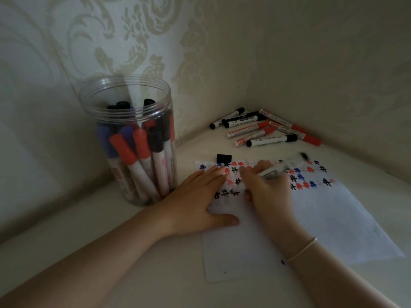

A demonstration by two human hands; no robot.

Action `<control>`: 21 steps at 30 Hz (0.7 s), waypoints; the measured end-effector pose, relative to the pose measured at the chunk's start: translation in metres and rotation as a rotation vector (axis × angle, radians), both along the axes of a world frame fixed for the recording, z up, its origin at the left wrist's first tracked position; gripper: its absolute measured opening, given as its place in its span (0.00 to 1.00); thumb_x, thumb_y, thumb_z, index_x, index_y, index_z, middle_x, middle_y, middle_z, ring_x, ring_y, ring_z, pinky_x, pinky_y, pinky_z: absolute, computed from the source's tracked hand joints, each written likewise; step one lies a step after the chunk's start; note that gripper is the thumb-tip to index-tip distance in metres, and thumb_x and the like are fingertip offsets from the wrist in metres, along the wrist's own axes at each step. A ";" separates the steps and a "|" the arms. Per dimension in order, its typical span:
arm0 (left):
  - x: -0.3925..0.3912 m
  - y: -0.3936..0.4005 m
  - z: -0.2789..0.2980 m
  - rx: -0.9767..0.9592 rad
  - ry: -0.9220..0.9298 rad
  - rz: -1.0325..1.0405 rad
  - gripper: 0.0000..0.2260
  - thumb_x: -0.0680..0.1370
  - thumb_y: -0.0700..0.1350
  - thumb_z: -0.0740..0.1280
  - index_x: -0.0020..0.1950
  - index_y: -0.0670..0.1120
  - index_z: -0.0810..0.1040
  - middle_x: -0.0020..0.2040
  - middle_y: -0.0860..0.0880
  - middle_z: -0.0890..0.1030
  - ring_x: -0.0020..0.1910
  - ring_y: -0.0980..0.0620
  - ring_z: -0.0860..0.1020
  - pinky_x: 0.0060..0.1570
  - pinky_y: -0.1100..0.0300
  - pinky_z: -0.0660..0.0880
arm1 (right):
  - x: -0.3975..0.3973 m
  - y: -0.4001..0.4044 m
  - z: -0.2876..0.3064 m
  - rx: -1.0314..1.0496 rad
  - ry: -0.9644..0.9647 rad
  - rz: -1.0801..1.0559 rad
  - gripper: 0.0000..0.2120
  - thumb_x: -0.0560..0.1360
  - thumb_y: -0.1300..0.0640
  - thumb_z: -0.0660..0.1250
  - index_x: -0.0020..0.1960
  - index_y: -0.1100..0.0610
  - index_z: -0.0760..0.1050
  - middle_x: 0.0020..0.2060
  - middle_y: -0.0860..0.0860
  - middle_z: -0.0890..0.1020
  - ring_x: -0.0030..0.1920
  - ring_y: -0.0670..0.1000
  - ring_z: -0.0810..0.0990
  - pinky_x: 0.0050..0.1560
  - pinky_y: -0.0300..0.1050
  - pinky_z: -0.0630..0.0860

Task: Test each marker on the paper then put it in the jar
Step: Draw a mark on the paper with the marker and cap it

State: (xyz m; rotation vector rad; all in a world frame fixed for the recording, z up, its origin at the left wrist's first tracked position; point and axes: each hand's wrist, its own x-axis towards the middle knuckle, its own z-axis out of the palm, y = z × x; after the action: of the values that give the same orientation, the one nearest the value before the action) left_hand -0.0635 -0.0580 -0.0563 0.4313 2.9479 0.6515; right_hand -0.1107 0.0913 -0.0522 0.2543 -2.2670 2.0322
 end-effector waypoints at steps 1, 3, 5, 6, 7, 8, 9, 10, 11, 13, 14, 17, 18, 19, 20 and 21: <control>0.001 0.000 0.000 0.013 0.007 0.006 0.42 0.73 0.68 0.62 0.78 0.53 0.44 0.76 0.62 0.40 0.67 0.72 0.37 0.61 0.77 0.31 | -0.002 0.003 0.003 -0.144 -0.051 -0.023 0.12 0.73 0.61 0.70 0.35 0.60 0.70 0.23 0.52 0.74 0.22 0.47 0.71 0.25 0.39 0.71; 0.003 0.000 0.002 0.083 0.024 0.036 0.41 0.72 0.65 0.66 0.78 0.53 0.50 0.77 0.61 0.46 0.69 0.71 0.43 0.68 0.73 0.39 | -0.005 0.008 0.007 -0.356 -0.152 -0.026 0.11 0.73 0.57 0.70 0.37 0.59 0.71 0.26 0.53 0.77 0.23 0.48 0.72 0.26 0.40 0.73; 0.006 0.003 0.007 0.247 0.063 0.094 0.34 0.73 0.58 0.69 0.76 0.54 0.59 0.77 0.60 0.54 0.70 0.69 0.51 0.69 0.72 0.50 | -0.008 0.010 0.010 -0.465 -0.232 0.015 0.10 0.73 0.57 0.70 0.37 0.58 0.71 0.28 0.53 0.77 0.24 0.48 0.73 0.26 0.39 0.73; 0.006 0.005 0.010 0.327 0.112 0.131 0.29 0.75 0.54 0.68 0.74 0.54 0.62 0.76 0.60 0.57 0.69 0.69 0.55 0.67 0.75 0.53 | -0.009 0.010 0.012 -0.514 -0.271 0.046 0.09 0.72 0.59 0.70 0.37 0.58 0.71 0.30 0.54 0.78 0.27 0.48 0.75 0.28 0.38 0.75; 0.005 0.007 0.011 0.350 0.184 0.171 0.23 0.77 0.49 0.67 0.72 0.53 0.65 0.74 0.59 0.60 0.68 0.70 0.58 0.64 0.79 0.54 | -0.010 0.010 0.014 -0.565 -0.305 0.081 0.07 0.72 0.61 0.70 0.38 0.58 0.73 0.32 0.54 0.79 0.30 0.48 0.78 0.33 0.39 0.78; 0.001 0.008 0.014 0.313 0.252 0.214 0.20 0.79 0.45 0.64 0.71 0.52 0.66 0.73 0.59 0.61 0.66 0.71 0.59 0.61 0.81 0.55 | -0.011 0.011 0.015 -0.608 -0.322 0.111 0.04 0.72 0.61 0.69 0.40 0.59 0.75 0.35 0.55 0.81 0.34 0.50 0.81 0.39 0.40 0.80; -0.004 0.010 0.016 0.257 0.296 0.251 0.20 0.80 0.43 0.62 0.72 0.51 0.66 0.74 0.58 0.59 0.66 0.69 0.60 0.60 0.81 0.55 | -0.012 0.012 0.017 -0.637 -0.323 0.121 0.03 0.72 0.61 0.68 0.42 0.60 0.77 0.38 0.56 0.82 0.38 0.52 0.82 0.44 0.43 0.81; -0.010 0.012 0.018 0.204 0.310 0.282 0.22 0.80 0.42 0.61 0.74 0.50 0.63 0.75 0.56 0.56 0.68 0.66 0.60 0.63 0.78 0.55 | -0.013 0.013 0.019 -0.650 -0.311 0.116 0.04 0.73 0.60 0.67 0.43 0.61 0.78 0.41 0.57 0.83 0.41 0.53 0.83 0.48 0.45 0.81; -0.017 0.013 0.018 0.163 0.297 0.318 0.24 0.81 0.43 0.60 0.76 0.49 0.58 0.77 0.56 0.52 0.71 0.61 0.59 0.67 0.73 0.54 | -0.013 0.015 0.020 -0.646 -0.293 0.099 0.07 0.74 0.59 0.66 0.44 0.62 0.79 0.43 0.58 0.83 0.43 0.54 0.82 0.50 0.46 0.81; -0.032 0.017 0.016 0.095 0.220 0.390 0.26 0.82 0.45 0.58 0.78 0.47 0.53 0.78 0.52 0.50 0.75 0.54 0.54 0.72 0.63 0.53 | -0.014 0.017 0.021 -0.590 -0.241 0.044 0.08 0.76 0.59 0.63 0.45 0.61 0.80 0.43 0.58 0.83 0.42 0.54 0.82 0.49 0.45 0.80; -0.038 0.018 0.015 0.059 0.189 0.411 0.25 0.82 0.46 0.58 0.77 0.46 0.55 0.77 0.49 0.54 0.75 0.52 0.55 0.73 0.59 0.54 | -0.015 0.018 0.020 -0.558 -0.221 0.011 0.07 0.76 0.60 0.63 0.44 0.60 0.79 0.42 0.57 0.83 0.41 0.53 0.81 0.47 0.45 0.80; -0.049 0.020 0.011 0.100 0.205 0.419 0.15 0.80 0.45 0.62 0.67 0.47 0.73 0.64 0.49 0.72 0.64 0.51 0.68 0.66 0.56 0.65 | -0.020 0.021 0.018 -0.513 -0.211 -0.086 0.06 0.76 0.64 0.63 0.40 0.59 0.73 0.37 0.57 0.78 0.37 0.54 0.79 0.45 0.48 0.78; -0.050 0.020 0.011 0.159 0.232 0.413 0.12 0.80 0.45 0.64 0.63 0.48 0.76 0.60 0.50 0.74 0.60 0.52 0.71 0.63 0.56 0.68 | -0.022 0.022 0.017 -0.505 -0.212 -0.108 0.07 0.75 0.65 0.64 0.38 0.59 0.72 0.35 0.55 0.78 0.35 0.54 0.78 0.46 0.50 0.77; -0.049 0.020 0.011 0.216 0.257 0.404 0.11 0.79 0.44 0.65 0.61 0.49 0.77 0.57 0.51 0.75 0.58 0.53 0.72 0.60 0.59 0.69 | -0.024 0.022 0.016 -0.502 -0.208 -0.125 0.08 0.75 0.65 0.63 0.37 0.59 0.72 0.32 0.53 0.77 0.34 0.53 0.77 0.46 0.51 0.76; -0.048 0.020 0.013 0.263 0.277 0.391 0.10 0.79 0.44 0.66 0.60 0.49 0.78 0.55 0.51 0.76 0.56 0.54 0.73 0.57 0.64 0.69 | -0.025 0.023 0.016 -0.507 -0.202 -0.137 0.09 0.75 0.65 0.63 0.36 0.59 0.71 0.29 0.51 0.76 0.33 0.53 0.76 0.46 0.51 0.75; -0.047 0.020 0.015 0.302 0.294 0.376 0.10 0.78 0.44 0.66 0.59 0.49 0.78 0.54 0.52 0.77 0.54 0.56 0.73 0.53 0.70 0.68 | -0.026 0.023 0.015 -0.518 -0.198 -0.142 0.10 0.75 0.66 0.63 0.35 0.59 0.71 0.27 0.50 0.76 0.33 0.52 0.76 0.45 0.52 0.75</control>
State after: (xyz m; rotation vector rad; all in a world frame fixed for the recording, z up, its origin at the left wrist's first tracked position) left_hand -0.1102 -0.0378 -0.0416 -0.0199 3.2488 1.1785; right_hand -0.1367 0.1141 -0.0371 -0.1481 -1.6928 2.5540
